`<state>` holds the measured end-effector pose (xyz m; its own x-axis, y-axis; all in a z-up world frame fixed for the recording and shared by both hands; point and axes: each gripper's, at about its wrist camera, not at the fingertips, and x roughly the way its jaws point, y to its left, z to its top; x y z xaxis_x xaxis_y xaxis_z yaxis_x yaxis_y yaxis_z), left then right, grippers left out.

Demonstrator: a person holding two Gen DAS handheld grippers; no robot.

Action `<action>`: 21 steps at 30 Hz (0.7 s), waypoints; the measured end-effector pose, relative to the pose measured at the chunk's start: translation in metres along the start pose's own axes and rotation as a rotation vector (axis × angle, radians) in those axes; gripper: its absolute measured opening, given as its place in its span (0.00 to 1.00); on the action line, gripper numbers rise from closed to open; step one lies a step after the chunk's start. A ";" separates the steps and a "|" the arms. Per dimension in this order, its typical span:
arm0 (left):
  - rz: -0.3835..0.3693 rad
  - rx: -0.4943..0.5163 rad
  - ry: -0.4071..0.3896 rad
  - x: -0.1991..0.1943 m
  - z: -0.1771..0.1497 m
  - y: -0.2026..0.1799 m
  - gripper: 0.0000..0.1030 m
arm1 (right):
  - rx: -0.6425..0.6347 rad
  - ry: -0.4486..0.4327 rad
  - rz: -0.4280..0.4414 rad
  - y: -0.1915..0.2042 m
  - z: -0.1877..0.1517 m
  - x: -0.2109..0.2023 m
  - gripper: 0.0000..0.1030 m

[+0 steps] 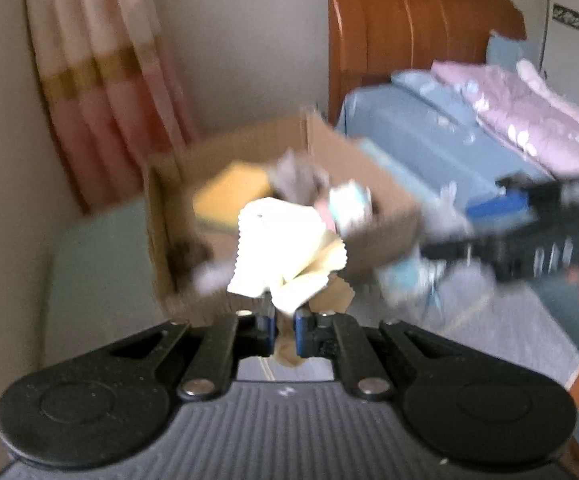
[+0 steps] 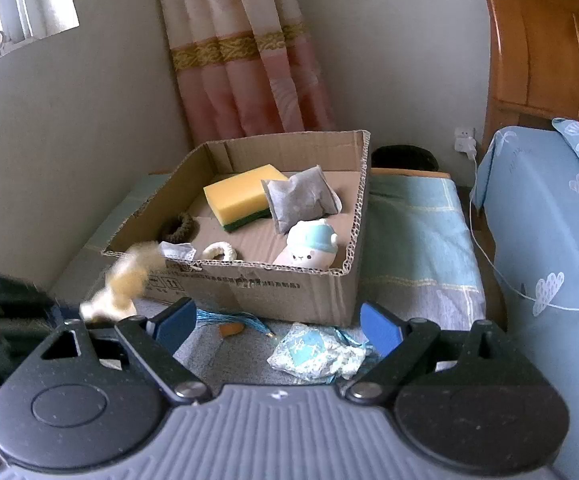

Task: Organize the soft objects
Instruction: 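Carry the cream cloth into the box with the left tool and release it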

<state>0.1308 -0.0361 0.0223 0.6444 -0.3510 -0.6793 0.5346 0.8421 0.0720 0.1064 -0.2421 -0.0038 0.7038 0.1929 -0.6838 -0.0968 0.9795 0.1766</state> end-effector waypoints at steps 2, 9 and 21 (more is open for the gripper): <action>0.014 0.008 -0.037 -0.001 0.018 0.002 0.07 | 0.008 -0.001 0.007 -0.001 -0.001 -0.001 0.89; 0.066 -0.040 -0.047 0.041 0.061 0.020 0.10 | 0.018 -0.006 0.010 -0.002 -0.004 -0.005 0.89; 0.144 -0.080 -0.072 0.038 0.053 0.029 0.99 | 0.008 -0.017 0.005 -0.004 -0.004 -0.008 0.97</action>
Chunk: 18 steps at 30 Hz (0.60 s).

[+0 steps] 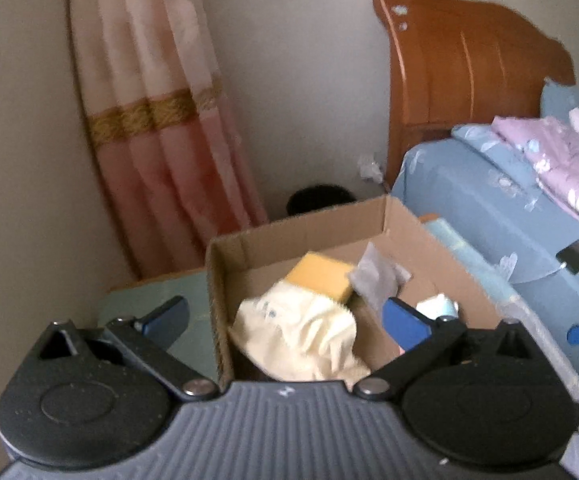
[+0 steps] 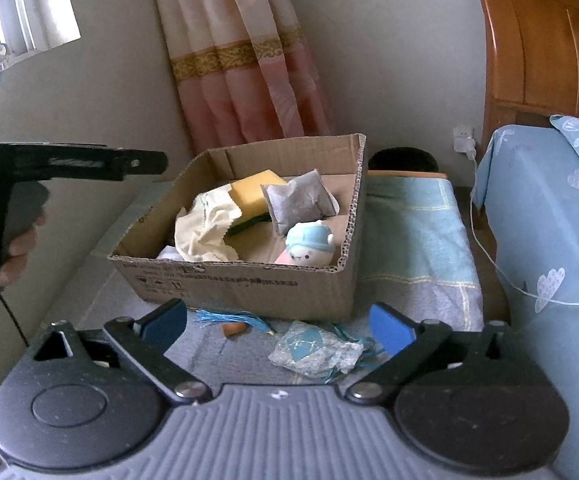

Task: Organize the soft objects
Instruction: 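Carry the cream cloth into the box with the left tool and release it, then grasp the orange earplug with the left tool while the right tool grasps the light blue pouch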

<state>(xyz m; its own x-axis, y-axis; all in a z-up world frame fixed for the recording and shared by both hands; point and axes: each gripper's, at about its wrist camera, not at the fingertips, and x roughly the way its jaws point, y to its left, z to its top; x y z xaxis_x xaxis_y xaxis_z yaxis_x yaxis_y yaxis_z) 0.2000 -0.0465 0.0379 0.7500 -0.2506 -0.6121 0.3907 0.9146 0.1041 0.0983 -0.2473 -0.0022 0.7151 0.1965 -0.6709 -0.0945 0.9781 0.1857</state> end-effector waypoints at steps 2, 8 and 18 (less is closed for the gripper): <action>0.008 -0.007 0.040 -0.006 -0.002 -0.001 0.99 | -0.006 -0.010 -0.024 0.001 -0.002 -0.001 0.97; -0.014 -0.041 0.057 -0.045 -0.021 -0.011 0.99 | -0.031 -0.019 -0.079 0.005 -0.015 -0.006 0.99; -0.029 -0.098 0.075 -0.065 -0.072 -0.028 0.99 | -0.049 0.027 -0.156 0.013 -0.052 0.003 0.99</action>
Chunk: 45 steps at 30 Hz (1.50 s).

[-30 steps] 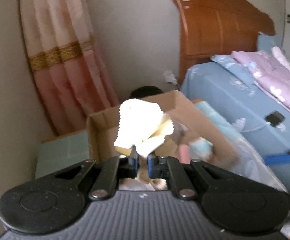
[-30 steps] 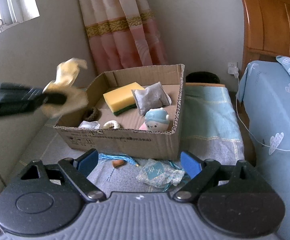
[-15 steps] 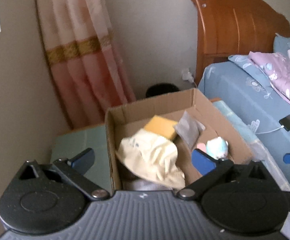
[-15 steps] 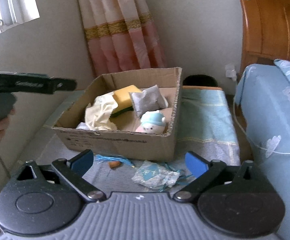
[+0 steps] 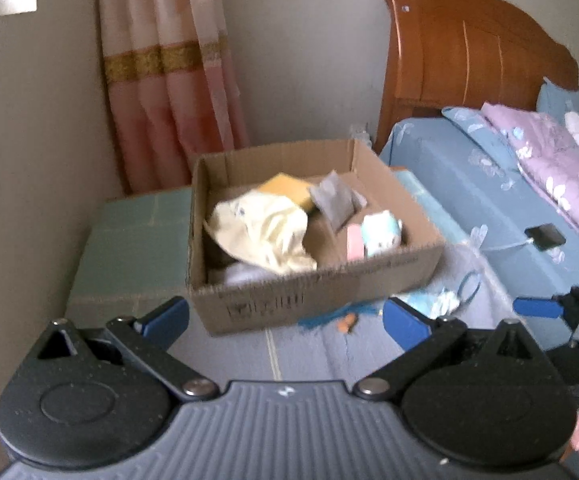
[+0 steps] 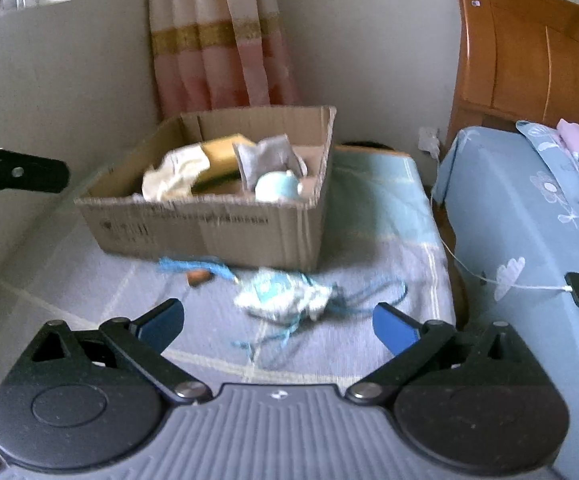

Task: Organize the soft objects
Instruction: 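Grasp the orange earplug with the left tool while the right tool grasps the light blue pouch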

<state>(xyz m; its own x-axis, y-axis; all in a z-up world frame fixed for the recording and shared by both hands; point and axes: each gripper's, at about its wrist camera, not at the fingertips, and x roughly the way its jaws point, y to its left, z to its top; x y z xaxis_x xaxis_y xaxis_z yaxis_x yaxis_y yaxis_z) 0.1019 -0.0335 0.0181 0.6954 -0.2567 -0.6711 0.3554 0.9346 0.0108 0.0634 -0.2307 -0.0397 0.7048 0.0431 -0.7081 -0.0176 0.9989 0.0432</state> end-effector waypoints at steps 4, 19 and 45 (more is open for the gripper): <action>-0.001 0.015 0.020 0.013 -0.017 -0.008 0.99 | -0.024 0.038 -0.033 0.004 -0.011 0.010 0.99; -0.011 0.133 0.018 0.080 -0.045 -0.052 0.63 | 0.032 0.080 -0.018 -0.009 -0.026 0.019 0.99; -0.068 -0.006 0.103 0.123 -0.032 -0.067 0.32 | 0.068 0.100 0.025 -0.022 -0.028 0.033 0.99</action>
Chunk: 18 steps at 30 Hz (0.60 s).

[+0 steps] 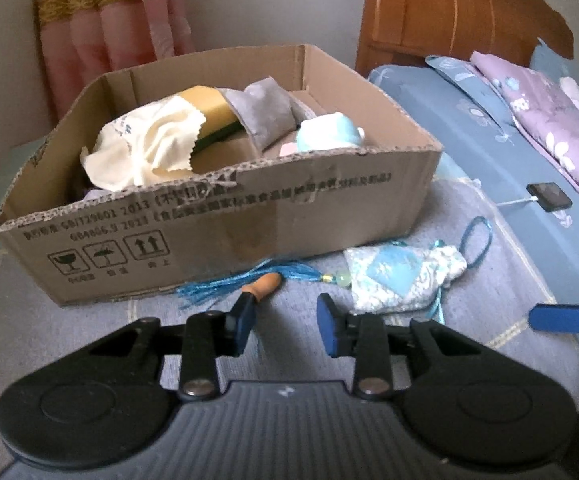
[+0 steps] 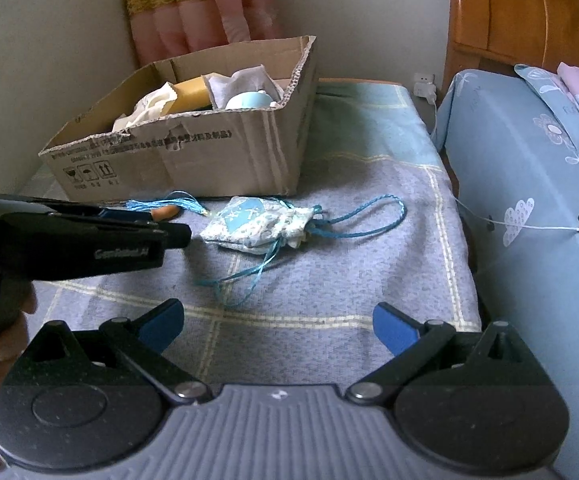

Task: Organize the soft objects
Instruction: 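Grasp the orange earplug with the left tool while the right tool grasps the light blue pouch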

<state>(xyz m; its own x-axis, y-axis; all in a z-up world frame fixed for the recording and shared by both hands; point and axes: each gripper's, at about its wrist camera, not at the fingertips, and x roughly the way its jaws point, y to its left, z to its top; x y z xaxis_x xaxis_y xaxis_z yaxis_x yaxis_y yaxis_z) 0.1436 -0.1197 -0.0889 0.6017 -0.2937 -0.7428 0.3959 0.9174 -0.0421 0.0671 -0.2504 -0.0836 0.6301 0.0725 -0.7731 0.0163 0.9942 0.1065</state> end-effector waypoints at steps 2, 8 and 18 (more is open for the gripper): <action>0.011 -0.012 -0.002 0.002 0.002 0.001 0.32 | -0.003 -0.003 -0.001 0.000 0.000 -0.001 0.99; 0.030 -0.080 -0.004 0.006 0.008 0.004 0.32 | -0.002 -0.002 0.002 -0.001 -0.001 0.001 0.99; 0.049 -0.107 0.000 0.007 0.010 0.011 0.18 | -0.019 0.005 0.014 0.002 -0.003 0.002 0.99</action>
<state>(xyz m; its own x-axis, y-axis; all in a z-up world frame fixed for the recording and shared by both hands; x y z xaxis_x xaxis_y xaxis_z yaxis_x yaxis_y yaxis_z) 0.1588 -0.1142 -0.0876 0.6187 -0.2475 -0.7456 0.2891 0.9542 -0.0769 0.0664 -0.2478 -0.0868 0.6265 0.0870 -0.7746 -0.0077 0.9944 0.1054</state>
